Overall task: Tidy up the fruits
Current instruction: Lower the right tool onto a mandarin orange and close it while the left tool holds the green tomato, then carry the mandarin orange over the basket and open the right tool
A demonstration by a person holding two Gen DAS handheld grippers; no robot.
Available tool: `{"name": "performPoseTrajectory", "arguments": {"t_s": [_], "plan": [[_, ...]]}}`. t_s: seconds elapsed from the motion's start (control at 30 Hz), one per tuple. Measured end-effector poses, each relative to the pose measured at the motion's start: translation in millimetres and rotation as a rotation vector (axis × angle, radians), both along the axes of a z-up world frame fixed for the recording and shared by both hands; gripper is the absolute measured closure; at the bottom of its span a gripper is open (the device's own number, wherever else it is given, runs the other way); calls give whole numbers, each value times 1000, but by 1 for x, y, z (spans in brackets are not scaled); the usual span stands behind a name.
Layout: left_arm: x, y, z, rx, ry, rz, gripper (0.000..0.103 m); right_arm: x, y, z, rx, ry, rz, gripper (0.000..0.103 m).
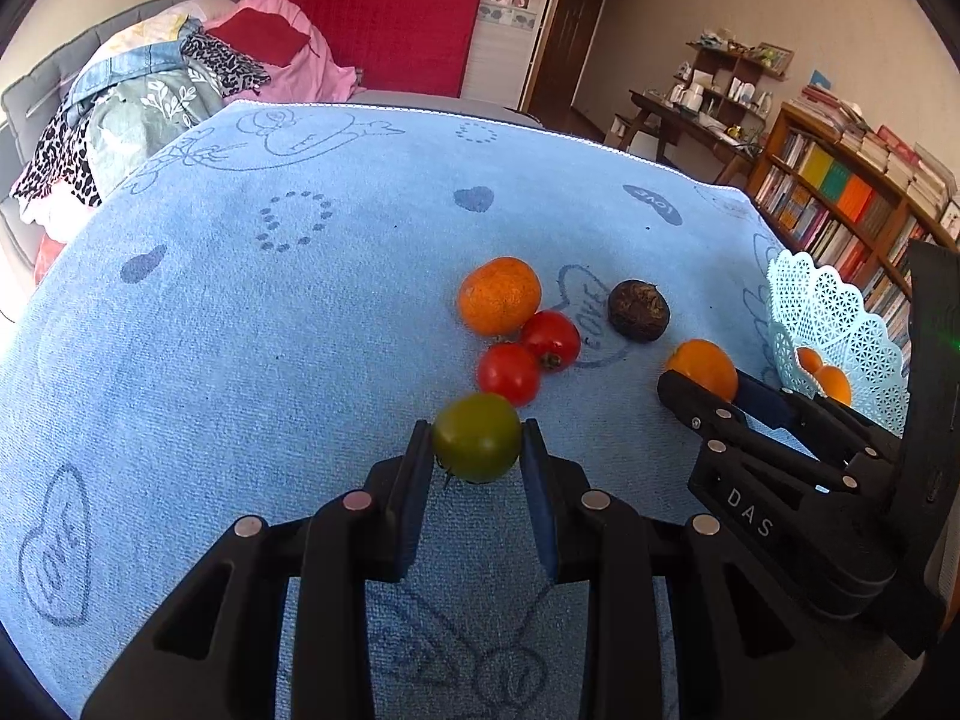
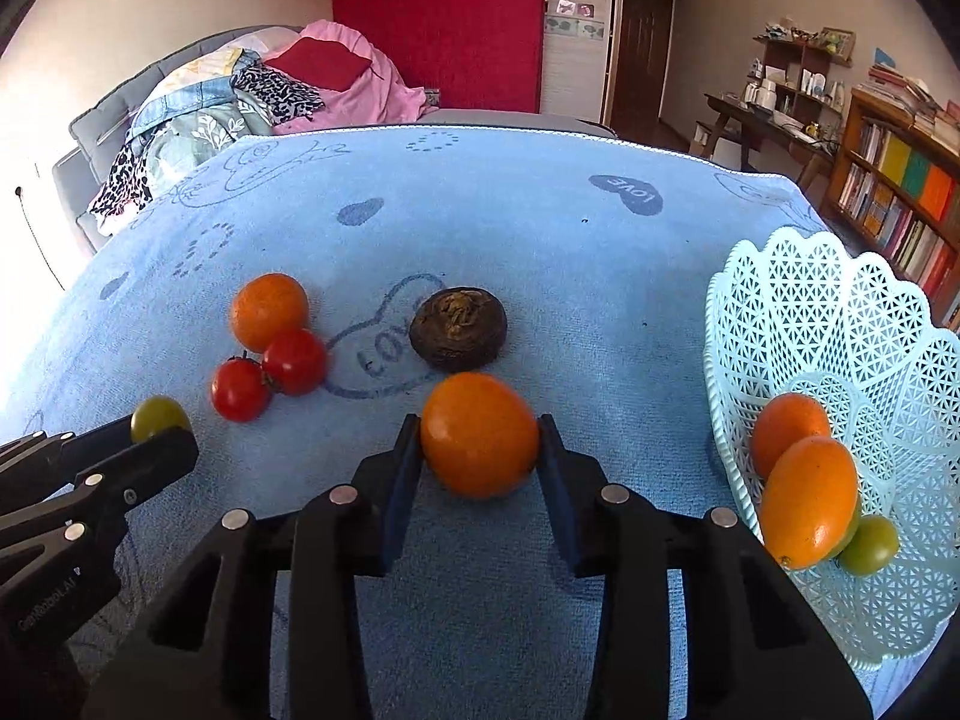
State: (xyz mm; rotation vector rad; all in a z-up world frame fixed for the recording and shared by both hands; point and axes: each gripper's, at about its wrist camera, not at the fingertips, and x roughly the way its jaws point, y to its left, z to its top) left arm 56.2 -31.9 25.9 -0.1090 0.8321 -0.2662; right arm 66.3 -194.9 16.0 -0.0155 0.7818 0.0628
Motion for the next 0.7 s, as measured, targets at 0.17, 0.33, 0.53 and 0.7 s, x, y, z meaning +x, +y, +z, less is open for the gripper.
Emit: {"name": "performPoseTrajectory", "arguments": {"t_s": [0.17, 0.33, 0.53, 0.7], "plan": [[-2, 0, 2, -5, -8, -3, 73, -15, 3, 8, 30, -13, 14, 64], [-4, -1, 5, -4, -15, -7, 73, -30, 0, 17, 65, -27, 13, 64], [-9, -5, 12, 5, -31, -14, 73, -51, -6, 33, 92, -64, 6, 64], [-15, -10, 20, 18, -48, -24, 73, -68, -16, 44, 114, -94, -9, 64]]}}
